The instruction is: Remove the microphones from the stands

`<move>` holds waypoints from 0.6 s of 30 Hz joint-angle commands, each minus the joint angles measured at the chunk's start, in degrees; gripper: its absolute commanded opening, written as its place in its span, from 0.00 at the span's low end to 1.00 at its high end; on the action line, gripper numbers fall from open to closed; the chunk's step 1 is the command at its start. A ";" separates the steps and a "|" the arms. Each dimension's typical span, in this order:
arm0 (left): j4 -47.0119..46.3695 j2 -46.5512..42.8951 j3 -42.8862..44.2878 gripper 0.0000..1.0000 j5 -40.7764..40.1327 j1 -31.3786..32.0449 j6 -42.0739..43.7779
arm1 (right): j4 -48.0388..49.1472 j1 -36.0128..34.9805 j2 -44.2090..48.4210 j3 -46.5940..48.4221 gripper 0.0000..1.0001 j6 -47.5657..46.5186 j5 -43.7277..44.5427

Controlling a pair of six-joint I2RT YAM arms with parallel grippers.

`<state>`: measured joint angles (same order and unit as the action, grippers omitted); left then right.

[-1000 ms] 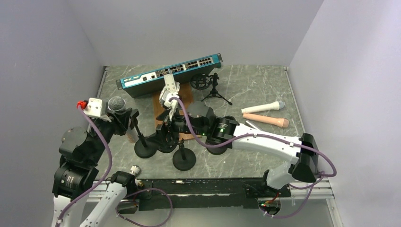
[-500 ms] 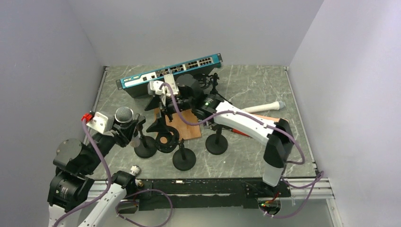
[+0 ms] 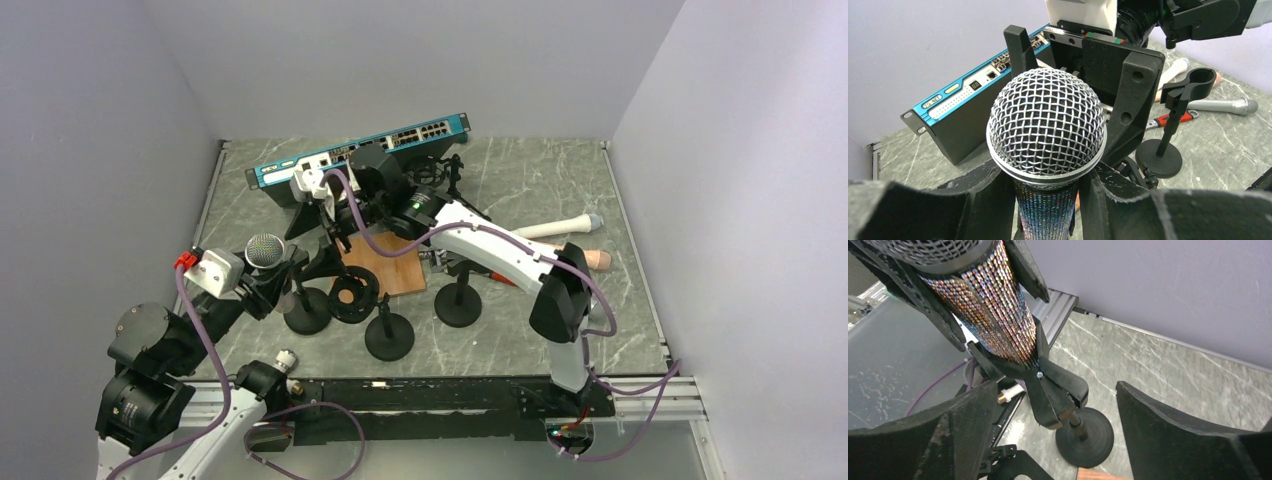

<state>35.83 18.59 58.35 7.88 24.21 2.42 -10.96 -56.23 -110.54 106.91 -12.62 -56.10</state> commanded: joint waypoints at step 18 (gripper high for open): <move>-1.20 1.27 1.80 0.00 1.06 0.67 -0.92 | -2.32 0.55 -3.64 6.42 0.46 -1.16 -9.57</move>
<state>35.83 18.94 58.52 7.75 24.47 2.33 -13.61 -55.90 -115.35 111.68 -12.49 -62.08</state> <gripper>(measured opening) 0.451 0.531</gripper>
